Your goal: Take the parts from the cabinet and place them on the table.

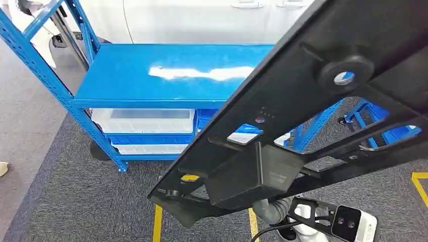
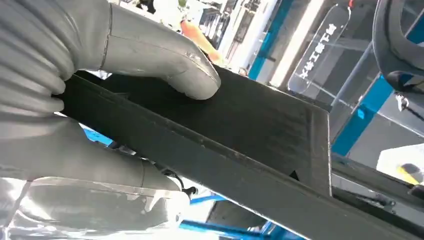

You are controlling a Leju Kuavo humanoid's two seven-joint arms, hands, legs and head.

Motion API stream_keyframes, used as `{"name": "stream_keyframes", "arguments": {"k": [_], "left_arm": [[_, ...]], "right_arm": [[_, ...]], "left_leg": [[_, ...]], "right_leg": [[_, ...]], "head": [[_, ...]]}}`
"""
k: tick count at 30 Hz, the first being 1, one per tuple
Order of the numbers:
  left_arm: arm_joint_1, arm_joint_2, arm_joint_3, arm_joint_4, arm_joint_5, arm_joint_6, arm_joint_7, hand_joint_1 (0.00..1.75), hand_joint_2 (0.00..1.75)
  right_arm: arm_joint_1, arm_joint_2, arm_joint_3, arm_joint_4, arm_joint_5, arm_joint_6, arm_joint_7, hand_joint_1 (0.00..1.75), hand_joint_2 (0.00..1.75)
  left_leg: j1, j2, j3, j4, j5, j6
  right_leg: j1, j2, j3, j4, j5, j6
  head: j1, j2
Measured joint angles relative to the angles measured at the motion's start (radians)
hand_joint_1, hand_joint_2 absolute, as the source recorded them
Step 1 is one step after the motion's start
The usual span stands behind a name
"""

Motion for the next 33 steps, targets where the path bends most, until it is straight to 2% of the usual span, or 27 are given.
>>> {"name": "stream_keyframes", "arguments": {"k": [1, 2, 3, 6, 7, 8, 9, 10, 11, 12, 13, 14, 16, 17, 18, 19, 21, 22, 23, 24, 26, 27, 28, 29, 30, 32, 33], "left_arm": [[0.0, 0.0, 0.0, 0.0, 0.0, 0.0, -0.001, 0.0, 1.75], [0.0, 0.0, -0.001, 0.0, 0.0, 0.0, -0.003, 0.0, 1.75], [0.0, 0.0, -0.003, 0.0, 0.0, 0.0, -0.005, 0.0, 1.75], [-0.001, 0.002, -0.006, 0.0, 0.0, -0.001, -0.009, 0.0, 1.75], [-0.001, 0.002, -0.007, 0.0, 0.0, -0.001, -0.01, 0.0, 1.75], [0.0, 0.005, -0.007, 0.0, 0.0, -0.001, -0.01, 0.0, 1.75], [0.002, 0.005, -0.007, 0.0, 0.0, -0.001, -0.01, 0.0, 1.75], [0.002, 0.005, -0.007, 0.0, 0.0, -0.001, -0.01, 0.0, 1.75], [0.001, 0.006, -0.007, 0.0, 0.0, -0.001, -0.01, 0.0, 1.75], [0.0, 0.006, -0.008, 0.0, 0.0, -0.001, -0.011, 0.0, 1.75], [0.0, 0.006, -0.009, 0.0, 0.0, -0.001, -0.011, 0.0, 1.75], [0.0, 0.006, -0.01, 0.0, 0.0, -0.001, -0.01, 0.0, 1.75], [0.0, 0.006, -0.012, 0.0, 0.0, 0.0, -0.008, 0.0, 1.75], [-0.001, 0.007, -0.011, 0.0, 0.0, 0.002, -0.006, 0.0, 1.75], [-0.003, 0.01, -0.011, 0.0, 0.0, 0.002, -0.003, 0.0, 1.75], [-0.005, 0.01, -0.011, 0.0, 0.0, 0.003, -0.001, 0.0, 1.75], [-0.005, 0.01, -0.012, 0.0, -0.001, 0.003, 0.0, 0.0, 1.75], [-0.002, 0.011, -0.011, 0.0, 0.0, 0.004, 0.0, 0.0, 1.75], [-0.001, 0.011, -0.011, 0.0, 0.0, 0.004, 0.001, 0.0, 1.75], [-0.002, 0.011, -0.011, 0.0, 0.0, 0.003, 0.002, 0.0, 1.75], [-0.002, 0.011, -0.011, 0.0, 0.0, 0.003, 0.002, 0.0, 1.75], [-0.001, 0.011, -0.011, 0.0, 0.0, 0.002, 0.002, 0.0, 1.75], [0.0, 0.011, -0.011, 0.0, 0.0, 0.002, 0.002, 0.0, 1.75], [0.0, 0.011, -0.011, 0.0, 0.0, 0.002, 0.002, 0.0, 1.75], [-0.001, 0.011, -0.011, 0.0, 0.0, 0.002, 0.002, 0.0, 1.75], [-0.002, 0.011, -0.011, 0.0, 0.0, 0.002, 0.002, 0.0, 1.75], [-0.002, 0.01, -0.011, 0.0, 0.0, 0.002, 0.002, 0.0, 1.75]], "right_arm": [[0.001, 0.0, -0.004, -0.006, 0.003, 0.0, 0.0, 1.75, 1.75], [0.001, 0.001, -0.007, -0.013, 0.007, -0.001, 0.0, 1.75, 1.75], [0.002, 0.003, -0.01, -0.018, 0.011, -0.002, 0.0, 1.75, 1.75], [0.011, 0.003, -0.02, -0.028, 0.018, -0.003, 0.0, 1.75, 1.75], [0.014, 0.004, -0.021, -0.028, 0.018, -0.003, 0.0, 1.75, 1.75], [0.013, 0.005, -0.021, -0.029, 0.019, -0.003, 0.0, 1.75, 1.75], [0.013, 0.006, -0.021, -0.03, 0.02, -0.003, 0.0, 1.75, 1.75], [0.015, 0.008, -0.023, -0.032, 0.019, -0.003, 0.0, 1.75, 1.75], [0.016, 0.008, -0.024, -0.032, 0.019, -0.003, 0.0, 1.75, 1.75], [0.017, 0.008, -0.025, -0.033, 0.019, -0.003, 0.0, 1.75, 1.75], [0.018, 0.008, -0.025, -0.034, 0.018, -0.003, 0.0, 1.75, 1.75], [0.02, 0.008, -0.026, -0.034, 0.016, -0.002, 0.0, 1.75, 1.75], [0.02, 0.008, -0.028, -0.035, 0.01, 0.005, 0.0, 1.75, 1.75], [0.02, 0.008, -0.029, -0.037, 0.009, 0.01, 0.0, 1.75, 1.75], [0.019, 0.011, -0.029, -0.04, 0.008, 0.014, 0.0, 1.75, 1.75], [0.017, 0.012, -0.029, -0.041, 0.006, 0.015, 0.0, 1.75, 1.75], [0.016, 0.014, -0.03, -0.044, 0.002, 0.015, 0.0, 1.75, 1.75], [0.016, 0.014, -0.031, -0.044, 0.002, 0.014, 0.0, 1.75, 1.75], [0.016, 0.015, -0.032, -0.045, 0.001, 0.014, 0.0, 1.75, 1.75], [0.014, 0.015, -0.035, -0.047, 0.002, 0.01, 0.0, 1.75, 1.75], [0.015, 0.015, -0.039, -0.047, 0.002, 0.007, 0.0, 1.75, 1.75], [0.016, 0.015, -0.039, -0.047, 0.002, 0.005, 0.0, 1.75, 1.75], [0.016, 0.015, -0.04, -0.047, 0.002, 0.004, 0.0, 1.75, 1.75], [0.016, 0.015, -0.04, -0.047, 0.002, 0.002, 0.0, 1.75, 1.75], [0.016, 0.015, -0.041, -0.048, 0.002, 0.001, 0.0, 1.75, 1.75], [0.015, 0.015, -0.043, -0.051, 0.002, -0.001, 0.0, 1.75, 1.75], [0.014, 0.016, -0.044, -0.053, 0.002, -0.001, 0.0, 1.75, 1.75]], "left_leg": [[0.0, 0.0, -0.014, 0.009, 0.006, -0.004], [0.0, -0.001, -0.025, 0.019, 0.011, -0.008], [-0.004, -0.002, -0.033, 0.026, 0.015, -0.014], [0.0, -0.002, -0.036, 0.018, 0.042, -0.032], [-0.002, -0.003, -0.04, 0.02, 0.043, -0.039], [0.004, -0.007, -0.049, 0.038, 0.011, -0.042], [0.004, -0.008, -0.065, 0.087, -0.05, -0.045], [0.006, -0.008, -0.084, 0.16, -0.114, -0.048], [0.006, -0.008, -0.102, 0.238, -0.163, -0.05], [0.006, -0.008, -0.113, 0.301, -0.185, -0.052], [0.006, -0.008, -0.111, 0.333, -0.169, -0.053], [0.006, -0.008, -0.092, 0.325, -0.127, -0.052], [0.006, -0.008, -0.003, 0.208, -0.047, -0.043], [0.005, -0.008, 0.063, 0.117, -0.049, -0.036], [-0.001, -0.008, 0.12, 0.032, -0.083, -0.031], [-0.002, -0.007, 0.134, -0.001, -0.102, -0.029], [-0.006, -0.008, 0.121, -0.008, -0.102, -0.021], [0.001, -0.008, 0.12, -0.019, -0.091, -0.012], [0.004, -0.002, 0.122, -0.021, -0.083, -0.007], [0.004, -0.002, 0.115, -0.021, -0.078, 0.0], [0.0, -0.002, 0.102, -0.019, -0.068, 0.006], [-0.002, -0.002, 0.094, -0.017, -0.064, 0.007], [-0.003, -0.002, 0.089, -0.014, -0.062, 0.007], [-0.004, -0.002, 0.085, -0.01, -0.061, 0.006], [-0.005, -0.003, 0.084, -0.006, -0.061, 0.006], [-0.007, -0.005, 0.084, -0.002, -0.063, 0.004], [-0.014, -0.005, 0.079, 0.0, -0.064, 0.0]], "right_leg": [[0.0, 0.0, 0.062, -0.084, 0.02, -0.002], [0.0, 0.001, 0.121, -0.176, -0.008, -0.007], [0.007, 0.002, 0.156, -0.237, -0.033, -0.014], [0.014, 0.001, 0.14, -0.234, -0.023, -0.037], [0.004, 0.0, 0.134, -0.245, -0.01, -0.047], [0.004, -0.004, 0.129, -0.244, 0.0, -0.054], [0.005, -0.003, 0.117, -0.243, 0.011, -0.059], [0.006, -0.004, 0.104, -0.243, 0.02, -0.065], [0.007, -0.004, 0.09, -0.243, 0.031, -0.065], [0.008, -0.003, 0.076, -0.242, 0.038, -0.065], [0.009, -0.003, 0.061, -0.24, 0.048, -0.064], [0.01, -0.003, 0.048, -0.239, 0.056, -0.063], [0.011, -0.003, 0.026, -0.235, 0.071, -0.058], [0.011, -0.003, 0.023, -0.232, 0.077, -0.055], [0.018, -0.003, 0.017, -0.229, 0.08, -0.05], [0.017, -0.005, 0.016, -0.228, 0.086, -0.043], [0.014, -0.006, 0.01, -0.231, 0.102, -0.03], [0.018, -0.005, 0.009, -0.232, 0.107, -0.023], [0.013, -0.002, 0.002, -0.218, 0.09, -0.019], [0.013, -0.002, -0.018, -0.174, 0.048, -0.015], [0.009, -0.002, -0.079, -0.021, -0.038, -0.008], [0.009, -0.002, -0.108, 0.057, -0.066, -0.006], [0.009, -0.002, -0.116, 0.085, -0.066, -0.005], [0.01, -0.002, -0.098, 0.062, -0.045, -0.007], [0.01, -0.002, -0.059, 0.002, -0.01, -0.01], [0.015, -0.001, 0.045, -0.187, 0.066, -0.029], [0.02, -0.001, 0.059, -0.21, 0.05, -0.034]], "head": [[0.0, 0.0], [0.0, 0.0], [0.0, 0.0], [0.0, 0.0], [0.0, 0.0], [0.0, 0.0], [0.0, 0.0], [0.0, 0.0], [0.0, 0.0], [0.0, 0.0], [0.0, 0.0], [0.0, 0.0], [0.0, 0.0], [0.0, 0.0], [0.0, 0.0], [0.0, 0.0], [0.0, 0.0], [0.0, 0.0], [0.0, 0.0], [0.0, 0.0], [0.0, 0.0], [0.0, 0.0], [0.0, 0.0], [0.0, 0.0], [0.0, 0.0], [0.0, 0.0], [0.0, 0.0]]}}
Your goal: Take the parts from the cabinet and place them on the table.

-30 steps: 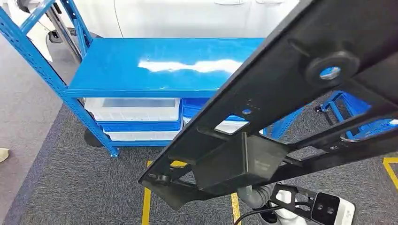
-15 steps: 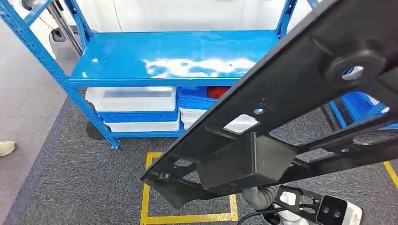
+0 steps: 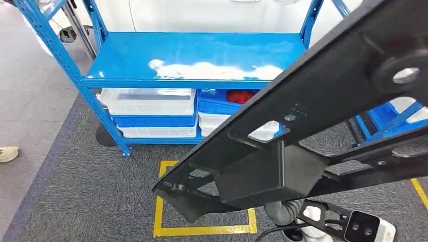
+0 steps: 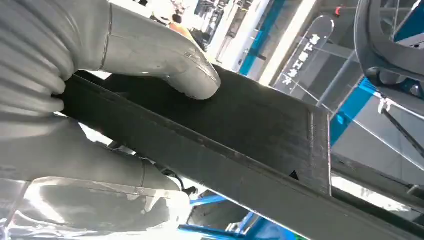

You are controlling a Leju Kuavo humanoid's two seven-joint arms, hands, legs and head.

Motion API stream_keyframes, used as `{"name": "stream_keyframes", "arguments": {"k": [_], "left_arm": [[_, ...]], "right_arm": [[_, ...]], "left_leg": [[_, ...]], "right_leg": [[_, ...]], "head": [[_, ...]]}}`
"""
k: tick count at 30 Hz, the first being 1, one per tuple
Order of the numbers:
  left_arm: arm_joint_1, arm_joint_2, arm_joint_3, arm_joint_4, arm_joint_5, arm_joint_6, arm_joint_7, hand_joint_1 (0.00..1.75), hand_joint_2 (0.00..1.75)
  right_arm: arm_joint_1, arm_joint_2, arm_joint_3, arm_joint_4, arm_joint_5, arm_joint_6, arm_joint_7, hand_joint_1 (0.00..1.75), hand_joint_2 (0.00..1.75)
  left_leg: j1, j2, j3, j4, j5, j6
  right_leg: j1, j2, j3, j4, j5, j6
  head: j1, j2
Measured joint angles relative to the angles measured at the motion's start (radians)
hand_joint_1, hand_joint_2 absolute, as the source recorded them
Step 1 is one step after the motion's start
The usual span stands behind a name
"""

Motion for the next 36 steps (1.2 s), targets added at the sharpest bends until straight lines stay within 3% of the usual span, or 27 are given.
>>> {"name": "stream_keyframes", "arguments": {"k": [4, 6, 7, 8, 9, 10, 11, 12, 13, 14, 15, 16, 19, 20, 21, 22, 24, 25, 26, 27, 29, 30, 31, 34, 35, 36], "left_arm": [[-0.001, 0.0, 0.0, 0.0, 0.0, -0.001, 0.0, 0.0, 1.75], [-0.002, 0.001, 0.0, 0.0, 0.0, -0.002, 0.0, 0.0, 1.75], [-0.002, 0.002, 0.0, 0.0, 0.0, -0.003, 0.0, 0.0, 1.75], [-0.002, 0.003, -0.001, 0.0, 0.0, -0.003, 0.0, 0.0, 1.75], [-0.001, 0.005, -0.002, 0.0, 0.0, -0.003, 0.001, 0.0, 1.75], [-0.001, 0.004, -0.002, 0.0, 0.0, -0.003, 0.001, 0.0, 1.75], [0.0, 0.004, -0.002, 0.0, 0.0, -0.003, 0.003, 0.0, 1.75], [0.0, 0.005, -0.002, 0.0, 0.0, -0.003, 0.006, 0.0, 1.75], [0.0, 0.005, -0.002, 0.0, 0.0, -0.003, 0.008, 0.0, 1.75], [0.0, 0.006, -0.002, 0.0, 0.0, -0.003, 0.01, 0.0, 1.75], [0.001, 0.006, -0.002, 0.0, 0.0, -0.003, 0.012, 0.0, 1.75], [0.001, 0.006, -0.002, 0.0, 0.0, -0.002, 0.016, 0.0, 1.75], [-0.001, 0.006, -0.002, 0.0, 0.0, 0.005, 0.023, 0.0, 1.75], [-0.001, 0.006, -0.002, 0.0, 0.0, 0.007, 0.029, 0.0, 1.75], [-0.004, 0.007, -0.002, 0.0, 0.0, 0.011, 0.033, 0.0, 1.75], [-0.003, 0.007, -0.002, 0.0, 0.0, 0.019, 0.041, 0.0, 1.75], [0.001, 0.007, -0.001, 0.0, 0.0, 0.039, 0.049, 0.0, 1.75], [0.002, 0.007, 0.0, 0.0, 0.0, 0.054, 0.047, 0.0, 1.75], [0.001, 0.007, 0.0, 0.0, 0.0, 0.069, 0.039, 0.0, 1.75], [0.0, 0.007, 0.0, 0.0, 0.0, 0.078, 0.03, 0.0, 1.75], [-0.003, 0.006, 0.0, 0.0, 0.0, 0.08, 0.021, 0.0, 1.75], [-0.004, 0.005, 0.0, 0.0, 0.0, 0.082, 0.017, 0.0, 1.75], [-0.003, 0.005, 0.0, 0.0, 0.0, 0.084, 0.014, 0.0, 1.75], [-0.006, 0.005, 0.0, 0.0, 0.0, 0.093, 0.01, 0.0, 1.75], [-0.009, 0.005, 0.0, 0.0, 0.0, 0.099, 0.01, 0.0, 1.75], [-0.011, 0.005, 0.0, 0.0, 0.0, 0.101, 0.008, 0.0, 1.75]], "right_arm": [[0.001, 0.001, -0.001, -0.009, 0.003, -0.002, 0.0, 1.75, 1.75], [0.001, 0.004, -0.002, -0.022, 0.009, -0.007, 0.0, 1.75, 1.75], [0.001, 0.005, -0.002, -0.028, 0.01, -0.009, 0.0, 1.75, 1.75], [0.003, 0.005, -0.003, -0.034, 0.011, -0.009, 0.0, 1.75, 1.75], [0.006, 0.005, -0.005, -0.036, 0.011, -0.008, 0.0, 1.75, 1.75], [0.009, 0.005, -0.007, -0.037, 0.009, -0.005, 0.0, 1.75, 1.75], [0.013, 0.005, -0.01, -0.039, 0.008, 0.0, 0.0, 1.75, 1.75], [0.014, 0.005, -0.011, -0.041, 0.008, 0.004, 0.0, 1.75, 1.75], [0.014, 0.005, -0.014, -0.042, 0.007, 0.012, 0.0, 1.75, 1.75], [0.013, 0.005, -0.018, -0.042, 0.005, 0.02, 0.0, 1.75, 1.75], [0.012, 0.005, -0.02, -0.042, 0.005, 0.024, 0.0, 1.75, 1.75], [0.009, 0.005, -0.024, -0.042, 0.005, 0.027, 0.0, 1.75, 1.75], [0.01, 0.004, -0.035, -0.042, 0.007, 0.026, 0.0, 1.75, 1.75], [0.01, 0.004, -0.039, -0.042, 0.009, 0.02, 0.0, 1.75, 1.75], [0.011, 0.003, -0.043, -0.042, 0.01, 0.014, 0.0, 1.75, 1.75], [0.01, 0.003, -0.047, -0.041, 0.011, 0.008, 0.0, 1.75, 1.75], [0.009, 0.001, -0.051, -0.037, 0.013, -0.005, 0.0, 1.75, 1.75], [0.007, -0.003, -0.051, -0.031, 0.016, -0.02, 0.0, 1.75, 1.75], [0.002, -0.008, -0.051, -0.026, 0.018, -0.036, 0.0, 1.75, 1.75], [-0.003, -0.014, -0.051, -0.022, 0.018, -0.05, 0.0, 1.75, 1.75], [-0.017, -0.023, -0.051, -0.019, 0.018, -0.063, 0.0, 1.75, 1.75], [-0.025, -0.027, -0.051, -0.019, 0.018, -0.069, 0.0, 1.75, 1.75], [-0.037, -0.031, -0.051, -0.018, 0.021, -0.079, 0.0, 1.75, 1.75], [-0.048, -0.048, -0.042, -0.021, 0.044, -0.138, 0.0, 1.75, 1.75], [-0.049, -0.053, -0.033, -0.028, 0.05, -0.155, 0.0, 1.75, 1.75], [-0.05, -0.056, -0.022, -0.038, 0.054, -0.169, 0.0, 1.75, 1.75]], "left_leg": [[0.002, 0.002, -0.012, 0.0, 0.007, -0.019], [0.003, -0.003, -0.025, 0.032, -0.025, -0.032], [0.005, -0.004, -0.053, 0.095, -0.064, -0.037], [0.009, -0.004, -0.097, 0.193, -0.11, -0.043], [0.013, -0.004, -0.133, 0.271, -0.138, -0.048], [0.017, -0.004, -0.156, 0.319, -0.144, -0.052], [0.022, -0.004, -0.154, 0.314, -0.127, -0.056], [0.026, -0.004, -0.132, 0.267, -0.091, -0.058], [0.031, -0.006, -0.092, 0.182, -0.042, -0.059], [0.036, -0.022, -0.048, 0.088, 0.004, -0.062], [0.04, -0.06, -0.023, 0.037, 0.004, -0.06], [0.037, -0.067, -0.016, 0.013, -0.004, -0.054], [0.029, -0.047, -0.025, 0.024, -0.001, -0.037], [0.041, -0.035, -0.024, 0.014, 0.007, -0.025], [0.038, -0.027, -0.025, 0.012, 0.01, -0.017], [0.035, -0.02, -0.027, 0.012, 0.012, -0.012], [0.029, 0.0, -0.03, 0.012, 0.012, -0.008], [0.027, 0.01, -0.032, 0.013, 0.012, -0.008], [0.025, 0.021, -0.032, 0.013, 0.012, -0.007], [0.025, 0.029, -0.031, 0.014, 0.012, -0.007], [0.022, 0.042, -0.028, 0.015, 0.01, -0.009], [0.021, 0.047, -0.027, 0.015, 0.009, -0.011], [0.011, 0.052, -0.029, 0.02, 0.006, -0.016], [0.011, 0.078, -0.027, 0.013, 0.008, -0.029], [0.009, 0.083, -0.025, 0.014, 0.004, -0.036], [0.016, 0.047, -0.03, 0.029, -0.012, -0.042]], "right_leg": [[-0.001, 0.001, -0.01, -0.022, 0.006, -0.013], [-0.01, -0.001, -0.003, -0.038, 0.014, -0.022], [-0.011, -0.002, -0.004, -0.038, 0.015, -0.025], [-0.01, 0.002, -0.005, -0.038, 0.015, -0.025], [-0.01, 0.004, -0.007, -0.038, 0.015, -0.025], [-0.011, 0.008, -0.007, -0.036, 0.015, -0.025], [-0.012, 0.015, -0.007, -0.034, 0.016, -0.025], [-0.013, 0.022, -0.007, -0.032, 0.015, -0.023], [-0.015, 0.033, -0.007, -0.029, 0.014, -0.02], [-0.018, 0.042, -0.008, -0.023, 0.012, -0.015], [-0.017, 0.05, -0.013, -0.017, 0.01, -0.008], [-0.015, 0.063, -0.023, -0.007, 0.01, 0.0], [-0.018, 0.083, -0.035, -0.013, 0.024, 0.022], [-0.02, 0.084, -0.038, -0.009, 0.019, 0.028], [-0.017, 0.048, -0.046, 0.012, -0.001, 0.03], [-0.017, 0.027, -0.071, 0.066, -0.038, 0.033], [-0.018, 0.012, -0.144, 0.227, -0.113, 0.037], [-0.018, 0.011, -0.172, 0.287, -0.129, 0.038], [-0.018, 0.01, -0.174, 0.296, -0.118, 0.038], [-0.018, 0.008, -0.153, 0.258, -0.089, 0.036], [-0.016, -0.013, -0.063, 0.091, -0.006, 0.026], [-0.011, -0.051, -0.024, 0.016, 0.013, 0.017], [0.002, -0.064, -0.015, -0.011, 0.0, 0.013], [0.003, -0.038, -0.027, -0.009, 0.005, -0.003], [-0.005, -0.03, -0.025, -0.018, 0.011, -0.013], [-0.008, -0.023, -0.022, -0.024, 0.016, -0.018]], "head": [[0.0, 0.0], [0.0, 0.0], [0.0, 0.0], [0.0, 0.0], [0.0, 0.0], [0.0, 0.0], [0.0, 0.0], [0.0, 0.0], [0.0, 0.0], [0.0, 0.0], [0.0, 0.0], [0.0, 0.0], [0.0, 0.0], [0.0, 0.0], [0.0, 0.0], [0.0, 0.0], [0.0, 0.0], [0.0, 0.0], [0.0, 0.0], [0.0, 0.0], [0.0, 0.0], [0.0, 0.0], [0.0, 0.0], [0.0, 0.0], [0.0, 0.0], [0.0, 0.0]]}}
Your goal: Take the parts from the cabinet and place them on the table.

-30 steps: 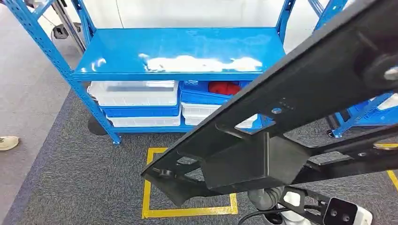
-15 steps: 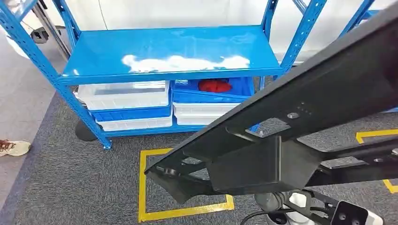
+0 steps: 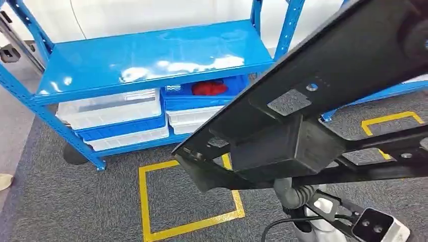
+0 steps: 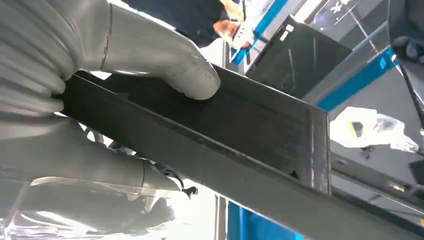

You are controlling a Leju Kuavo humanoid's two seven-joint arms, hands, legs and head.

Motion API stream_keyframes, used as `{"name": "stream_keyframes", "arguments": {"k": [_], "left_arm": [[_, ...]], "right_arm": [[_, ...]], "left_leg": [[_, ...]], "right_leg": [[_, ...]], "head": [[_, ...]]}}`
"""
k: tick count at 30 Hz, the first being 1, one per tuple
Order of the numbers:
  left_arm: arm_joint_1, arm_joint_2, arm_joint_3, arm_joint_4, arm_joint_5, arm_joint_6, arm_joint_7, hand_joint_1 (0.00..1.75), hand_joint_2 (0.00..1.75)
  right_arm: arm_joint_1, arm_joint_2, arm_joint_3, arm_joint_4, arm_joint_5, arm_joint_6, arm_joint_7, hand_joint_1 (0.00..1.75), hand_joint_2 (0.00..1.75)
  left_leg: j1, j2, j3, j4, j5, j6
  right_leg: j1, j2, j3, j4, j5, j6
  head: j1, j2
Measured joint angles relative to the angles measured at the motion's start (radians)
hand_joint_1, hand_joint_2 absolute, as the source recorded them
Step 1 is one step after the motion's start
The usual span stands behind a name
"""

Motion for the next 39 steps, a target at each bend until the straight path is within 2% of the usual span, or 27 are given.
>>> {"name": "stream_keyframes", "arguments": {"k": [1, 3, 4, 5, 6, 8, 9, 10, 14, 15, 16, 17, 19, 20, 21, 23, 24, 25, 28, 30, 31, 32, 33, 35, 36, 37, 39], "left_arm": [[0.001, -0.001, 0.0, 0.0, 0.0, 0.001, -0.002, 0.0, 1.75], [0.008, 0.0, 0.0, 0.0, 0.0, 0.001, -0.006, 0.0, 1.75], [0.01, 0.0, 0.0, 0.0, 0.0, 0.001, -0.008, 0.0, 1.75], [0.011, -0.001, 0.0, 0.0, 0.0, 0.001, -0.008, 0.0, 1.75], [0.01, -0.002, 0.0, 0.0, 0.0, 0.0, -0.008, 0.0, 1.75], [0.009, -0.002, 0.0, 0.0, 0.0, -0.001, -0.008, 0.0, 1.75], [0.009, -0.002, 0.0, 0.0, 0.0, -0.001, -0.007, 0.0, 1.75], [0.009, -0.002, 0.0, 0.0, 0.0, 0.0, -0.003, 0.0, 1.75], [0.005, -0.006, 0.0, 0.0, 0.001, 0.002, 0.002, 0.0, 1.75], [0.002, -0.011, 0.0, 0.0, 0.0, 0.002, 0.002, 0.0, 1.75], [0.001, -0.011, 0.0, 0.0, 0.0, 0.002, 0.002, 0.0, 1.75], [0.003, -0.011, 0.0, 0.0, 0.0, 0.002, 0.002, 0.0, 1.75], [0.009, -0.011, 0.0, 0.0, 0.0, 0.0, 0.002, 0.0, 1.75], [0.01, -0.011, 0.0, 0.0, 0.0, -0.003, 0.002, 0.0, 1.75], [0.009, -0.012, 0.0, 0.0, 0.0, -0.004, 0.002, 0.0, 1.75], [0.006, -0.012, 0.0, 0.0, 0.0, -0.004, 0.012, 0.0, 1.75], [0.005, -0.013, 0.0, 0.0, 0.0, -0.004, 0.016, 0.0, 1.75], [0.005, -0.013, 0.0, 0.0, 0.0, -0.004, 0.021, 0.0, 1.75], [0.005, -0.013, 0.0, 0.0, 0.0, -0.005, 0.032, 0.0, 1.75], [0.003, -0.015, 0.0, 0.0, 0.0, -0.005, 0.04, 0.0, 1.75], [0.003, -0.016, 0.0, 0.0, 0.0, -0.005, 0.043, 0.0, 1.75], [0.004, -0.019, 0.0, 0.0, 0.0, -0.005, 0.045, 0.0, 1.75], [0.007, -0.022, 0.0, 0.0, 0.0, -0.002, 0.046, 0.0, 1.75], [0.013, -0.024, 0.0, 0.0, 0.0, 0.006, 0.042, 0.0, 1.75], [0.017, -0.027, 0.0, 0.0, 0.0, 0.009, 0.04, 0.0, 1.75], [0.018, -0.028, 0.0, 0.0, 0.0, 0.011, 0.037, 0.0, 1.75], [0.017, -0.031, 0.0, 0.0, 0.0, 0.018, 0.033, 0.0, 1.75]], "right_arm": [[-0.005, -0.003, 0.015, -0.011, 0.003, -0.012, 0.0, 1.75, 1.75], [-0.008, -0.007, 0.043, -0.023, 0.007, -0.03, 0.0, 1.75, 1.75], [-0.007, -0.011, 0.056, -0.027, 0.009, -0.041, 0.0, 1.75, 1.75], [-0.008, -0.014, 0.064, -0.029, 0.01, -0.051, 0.0, 1.75, 1.75], [-0.01, -0.017, 0.074, -0.034, 0.011, -0.063, 0.0, 1.75, 1.75], [-0.017, -0.023, 0.089, -0.043, 0.013, -0.078, 0.0, 1.75, 1.75], [-0.017, -0.024, 0.095, -0.046, 0.013, -0.086, 0.0, 1.75, 1.75], [-0.018, -0.025, 0.1, -0.048, 0.01, -0.091, 0.0, 1.75, 1.75], [-0.02, -0.029, 0.111, -0.05, 0.001, -0.103, 0.0, 1.75, 1.75], [-0.018, -0.031, 0.112, -0.052, 0.0, -0.103, 0.0, 1.75, 1.75], [-0.023, -0.033, 0.112, -0.055, 0.0, -0.103, 0.0, 1.75, 1.75], [-0.026, -0.033, 0.113, -0.055, 0.0, -0.104, 0.0, 1.75, 1.75], [-0.025, -0.034, 0.114, -0.055, -0.004, -0.102, 0.0, 1.75, 1.75], [-0.025, -0.037, 0.114, -0.055, -0.007, -0.099, 0.0, 1.75, 1.75], [-0.026, -0.039, 0.114, -0.055, -0.011, -0.092, 0.0, 1.75, 1.75], [-0.031, -0.039, 0.11, -0.053, -0.01, -0.072, 0.0, 1.75, 1.75], [-0.033, -0.039, 0.107, -0.053, -0.008, -0.07, 0.0, 1.75, 1.75], [-0.036, -0.039, 0.103, -0.053, -0.005, -0.068, 0.0, 1.75, 1.75], [-0.032, -0.039, 0.1, -0.049, 0.004, -0.07, 0.0, 1.75, 1.75], [-0.03, -0.039, 0.1, -0.044, 0.008, -0.065, 0.0, 1.75, 1.75], [-0.028, -0.038, 0.1, -0.042, 0.008, -0.062, 0.0, 1.75, 1.75], [-0.029, -0.038, 0.1, -0.039, 0.006, -0.052, 0.0, 1.75, 1.75], [-0.029, -0.038, 0.1, -0.031, 0.002, -0.038, 0.0, 1.75, 1.75], [-0.02, -0.038, 0.1, -0.009, 0.0, -0.006, 0.0, 1.75, 1.75], [-0.015, -0.038, 0.099, 0.0, 0.0, 0.004, 0.0, 1.75, 1.75], [-0.012, -0.037, 0.099, 0.008, 0.0, 0.014, 0.0, 1.75, 1.75], [-0.009, -0.036, 0.095, 0.021, 0.0, 0.029, 0.0, 1.75, 1.75]], "left_leg": [[0.001, -0.027, -0.017, 0.042, -0.033, -0.002], [0.003, -0.047, -0.087, 0.203, -0.115, -0.006], [0.003, -0.05, -0.12, 0.275, -0.138, -0.008], [0.004, -0.05, -0.134, 0.302, -0.134, -0.009], [0.005, -0.05, -0.125, 0.279, -0.106, -0.01], [0.011, -0.061, -0.05, 0.115, -0.01, -0.008], [0.015, -0.09, -0.014, 0.036, 0.023, -0.006], [0.015, -0.126, -0.003, 0.007, 0.005, -0.002], [0.014, -0.098, -0.002, -0.005, 0.016, 0.018], [0.019, -0.082, 0.001, -0.012, 0.023, 0.026], [0.017, -0.076, 0.0, -0.015, 0.025, 0.032], [0.016, -0.065, -0.001, -0.015, 0.026, 0.033], [0.012, -0.04, -0.004, -0.015, 0.025, 0.035], [0.012, -0.028, -0.005, -0.014, 0.025, 0.035], [0.011, -0.018, -0.005, -0.014, 0.025, 0.034], [0.011, 0.001, -0.002, -0.013, 0.023, 0.032], [0.011, 0.007, 0.001, -0.013, 0.021, 0.029], [0.007, 0.014, 0.003, -0.013, 0.019, 0.025], [0.003, 0.034, 0.005, -0.015, 0.018, 0.008], [0.001, 0.045, 0.011, -0.018, 0.016, -0.003], [0.006, 0.03, 0.007, -0.013, 0.008, -0.006], [0.007, -0.004, 0.0, 0.009, -0.01, -0.009], [0.008, -0.031, -0.028, 0.072, -0.049, -0.01], [0.008, -0.049, -0.104, 0.235, -0.122, -0.014], [0.008, -0.05, -0.135, 0.296, -0.136, -0.015], [0.008, -0.05, -0.14, 0.302, -0.123, -0.014], [0.008, -0.052, -0.091, 0.187, -0.045, -0.011]], "right_leg": [[-0.001, 0.009, -0.002, -0.001, 0.001, -0.006], [-0.001, 0.03, -0.003, 0.0, 0.004, -0.011], [-0.001, 0.041, -0.004, 0.001, 0.004, -0.011], [-0.001, 0.051, -0.005, 0.003, 0.004, -0.011], [-0.001, 0.062, -0.004, 0.005, 0.004, -0.01], [-0.002, 0.087, -0.004, 0.014, 0.001, -0.006], [-0.003, 0.096, -0.006, 0.018, -0.002, -0.001], [0.003, 0.104, -0.012, 0.025, -0.003, 0.005], [-0.002, 0.14, -0.024, 0.019, 0.012, 0.035], [-0.005, 0.112, -0.026, 0.03, 0.002, 0.037], [-0.001, 0.068, -0.042, 0.063, -0.027, 0.04], [-0.002, 0.047, -0.072, 0.128, -0.067, 0.044], [-0.005, 0.033, -0.144, 0.287, -0.137, 0.049], [-0.007, 0.031, -0.162, 0.328, -0.143, 0.05], [-0.008, 0.03, -0.154, 0.316, -0.126, 0.05], [-0.008, 0.02, -0.069, 0.165, -0.046, 0.044], [-0.006, 0.0, -0.016, 0.069, -0.009, 0.039], [0.003, -0.041, 0.011, 0.016, -0.024, 0.031], [0.011, -0.013, 0.001, 0.015, -0.017, 0.015], [0.004, 0.004, 0.005, 0.002, -0.008, 0.002], [-0.001, 0.007, 0.009, -0.002, -0.005, -0.002], [-0.001, 0.012, 0.009, -0.006, -0.003, -0.005], [-0.001, 0.02, 0.008, -0.006, -0.001, -0.012], [0.001, 0.042, 0.005, -0.006, 0.001, -0.015], [0.002, 0.054, 0.004, -0.005, 0.001, -0.015], [0.002, 0.066, 0.005, -0.003, 0.001, -0.015], [0.002, 0.088, 0.006, 0.001, 0.0, -0.014]], "head": [[0.0, 0.0], [0.0, 0.0], [0.0, 0.0], [0.0, 0.0], [0.0, 0.0], [0.0, 0.0], [0.0, 0.0], [0.0, 0.0], [0.0, 0.0], [0.0, 0.0], [0.001, 0.0], [0.0, 0.0], [0.0, 0.0], [0.0, 0.0], [0.0, 0.0], [0.0, 0.0], [0.0, 0.0], [0.0, 0.0], [0.0, 0.0], [0.0, 0.0], [0.0, 0.0], [0.0, 0.0], [0.0, 0.0], [0.0, 0.0], [0.0, 0.0], [0.0, 0.0], [0.0, 0.0]]}}
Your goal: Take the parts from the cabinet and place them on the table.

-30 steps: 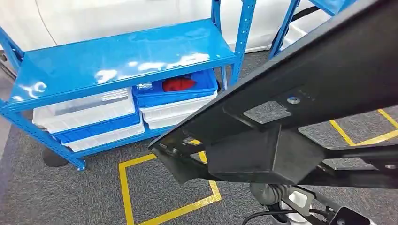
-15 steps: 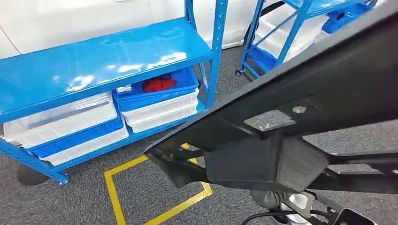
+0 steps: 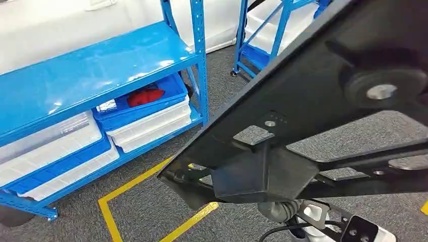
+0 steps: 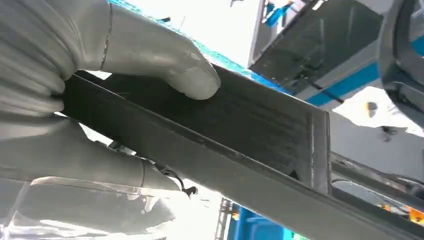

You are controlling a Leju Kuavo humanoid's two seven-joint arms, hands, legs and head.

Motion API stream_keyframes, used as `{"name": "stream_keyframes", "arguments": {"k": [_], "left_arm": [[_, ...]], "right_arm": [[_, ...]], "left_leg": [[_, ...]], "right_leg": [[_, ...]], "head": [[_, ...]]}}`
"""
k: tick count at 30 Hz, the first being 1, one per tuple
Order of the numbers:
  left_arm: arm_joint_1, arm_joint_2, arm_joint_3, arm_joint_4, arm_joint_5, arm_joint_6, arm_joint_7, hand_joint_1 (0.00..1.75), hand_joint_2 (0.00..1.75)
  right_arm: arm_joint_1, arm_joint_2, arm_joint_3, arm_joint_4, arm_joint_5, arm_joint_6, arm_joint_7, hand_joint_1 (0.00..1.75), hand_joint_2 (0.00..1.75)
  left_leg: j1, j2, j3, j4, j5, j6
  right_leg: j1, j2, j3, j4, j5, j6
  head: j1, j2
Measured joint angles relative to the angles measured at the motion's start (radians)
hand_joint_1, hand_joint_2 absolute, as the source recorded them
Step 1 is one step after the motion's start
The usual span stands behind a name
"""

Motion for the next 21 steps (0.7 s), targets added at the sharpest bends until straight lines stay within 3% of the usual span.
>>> {"name": "stream_keyframes", "arguments": {"k": [1, 2, 3, 6, 7, 8, 9, 11, 12, 13, 14, 15, 16, 17, 18, 21], "left_arm": [[-0.001, 0.0, 0.0, 0.0, 0.0, 0.001, -0.002, 0.0, 1.75], [-0.001, 0.002, 0.0, 0.0, 0.0, 0.003, -0.003, 0.0, 1.75], [-0.001, 0.003, 0.0, 0.0, 0.0, 0.004, -0.004, 0.0, 1.75], [-0.007, 0.004, 0.0, 0.0, 0.0, 0.005, -0.006, 0.0, 1.75], [-0.007, 0.003, 0.001, 0.0, 0.001, 0.005, -0.006, 0.0, 1.75], [-0.009, 0.003, 0.001, 0.0, -0.001, 0.005, -0.006, 0.0, 1.75], [-0.008, 0.003, 0.001, 0.0, 0.0, 0.005, -0.006, 0.0, 1.75], [-0.002, 0.003, 0.001, 0.0, 0.0, 0.005, -0.006, 0.0, 1.75], [-0.001, 0.003, 0.001, 0.0, 0.0, 0.005, -0.006, 0.0, 1.75], [-0.001, 0.003, 0.001, 0.0, 0.0, 0.005, -0.006, 0.0, 1.75], [-0.002, 0.003, 0.001, 0.0, 0.0, 0.005, -0.006, 0.0, 1.75], [-0.004, 0.003, 0.001, 0.0, 0.0, 0.005, -0.006, 0.0, 1.75], [-0.005, 0.003, 0.001, 0.0, 0.0, 0.005, -0.006, 0.0, 1.75], [-0.005, 0.003, 0.001, 0.0, 0.0, 0.005, -0.006, 0.0, 1.75], [-0.005, 0.003, 0.001, 0.0, 0.0, 0.005, -0.006, 0.0, 1.75], [-0.005, 0.003, 0.003, 0.0, 0.0, 0.009, -0.007, 0.0, 1.75]], "right_arm": [[0.0, 0.002, -0.001, 0.004, 0.0, 0.005, 0.0, 1.75, 1.75], [0.001, 0.006, -0.001, 0.008, 0.0, 0.011, 0.0, 1.75, 1.75], [0.0, 0.01, -0.001, 0.013, 0.0, 0.013, 0.0, 1.75, 1.75], [0.008, 0.016, -0.003, 0.023, 0.002, 0.013, 0.0, 1.75, 1.75], [0.008, 0.016, -0.003, 0.026, 0.002, 0.013, 0.0, 1.75, 1.75], [0.01, 0.016, -0.005, 0.027, 0.002, 0.013, 0.0, 1.75, 1.75], [0.007, 0.016, -0.007, 0.028, 0.002, 0.013, 0.0, 1.75, 1.75], [0.01, 0.016, -0.008, 0.033, 0.002, 0.013, 0.0, 1.75, 1.75], [0.011, 0.016, -0.008, 0.036, 0.002, 0.013, 0.0, 1.75, 1.75], [0.012, 0.016, -0.008, 0.039, 0.002, 0.013, 0.0, 1.75, 1.75], [0.013, 0.016, -0.008, 0.042, 0.002, 0.013, 0.0, 1.75, 1.75], [0.013, 0.016, -0.009, 0.043, 0.002, 0.013, 0.0, 1.75, 1.75], [0.012, 0.016, -0.009, 0.043, 0.002, 0.013, 0.0, 1.75, 1.75], [0.012, 0.016, -0.009, 0.043, 0.002, 0.013, 0.0, 1.75, 1.75], [0.011, 0.016, -0.009, 0.043, 0.002, 0.014, 0.0, 1.75, 1.75], [0.01, 0.021, -0.009, 0.047, -0.001, 0.033, 0.0, 1.75, 1.75]], "left_leg": [[0.0, -0.012, 0.046, -0.099, 0.05, 0.003], [0.002, -0.057, 0.08, -0.18, 0.075, 0.01], [0.004, -0.078, 0.088, -0.201, 0.061, 0.013], [-0.005, -0.057, 0.089, -0.197, 0.065, 0.024], [0.004, -0.048, 0.092, -0.209, 0.072, 0.034], [0.005, -0.03, 0.095, -0.214, 0.076, 0.041], [0.005, -0.022, 0.094, -0.215, 0.077, 0.047], [0.002, 0.003, 0.094, -0.214, 0.075, 0.05], [0.002, 0.015, 0.092, -0.214, 0.075, 0.049], [0.002, 0.027, 0.092, -0.213, 0.074, 0.049], [0.002, 0.039, 0.093, -0.213, 0.072, 0.047], [0.002, 0.048, 0.095, -0.213, 0.07, 0.045], [0.002, 0.058, 0.099, -0.213, 0.068, 0.042], [0.001, 0.064, 0.103, -0.213, 0.065, 0.038], [-0.006, 0.071, 0.104, -0.212, 0.062, 0.032], [-0.008, 0.095, 0.109, -0.214, 0.059, 0.016]], "right_leg": [[0.0, 0.012, 0.001, 0.004, -0.002, 0.003], [-0.002, 0.02, -0.002, 0.009, -0.004, 0.006], [0.003, 0.029, -0.009, 0.017, -0.005, 0.013], [-0.007, 0.054, -0.016, 0.01, 0.004, 0.033], [-0.002, 0.056, -0.019, 0.011, 0.003, 0.041], [0.0, 0.003, -0.023, 0.028, -0.009, 0.044], [0.001, -0.034, -0.045, 0.074, -0.043, 0.047], [-0.005, -0.053, -0.121, 0.232, -0.121, 0.053], [-0.008, -0.054, -0.156, 0.299, -0.143, 0.056], [-0.011, -0.055, -0.171, 0.328, -0.142, 0.058], [-0.013, -0.058, -0.157, 0.298, -0.113, 0.06], [-0.013, -0.064, -0.119, 0.229, -0.073, 0.059], [-0.013, -0.077, -0.065, 0.127, -0.028, 0.057], [-0.011, -0.106, -0.015, 0.038, 0.003, 0.052], [0.001, -0.137, -0.004, 0.011, -0.015, 0.044], [0.005, -0.101, -0.013, 0.013, -0.011, 0.027]], "head": [[0.0, 0.0], [0.0, 0.0], [0.0, 0.0], [0.0, 0.0], [0.0, 0.0], [0.0, 0.0], [0.0, 0.0], [0.0, 0.0], [0.0, 0.0], [0.0, 0.0], [0.0, 0.0], [0.0, 0.0], [0.0, 0.0], [0.0, 0.0], [0.0, 0.0], [0.0, 0.0]]}}
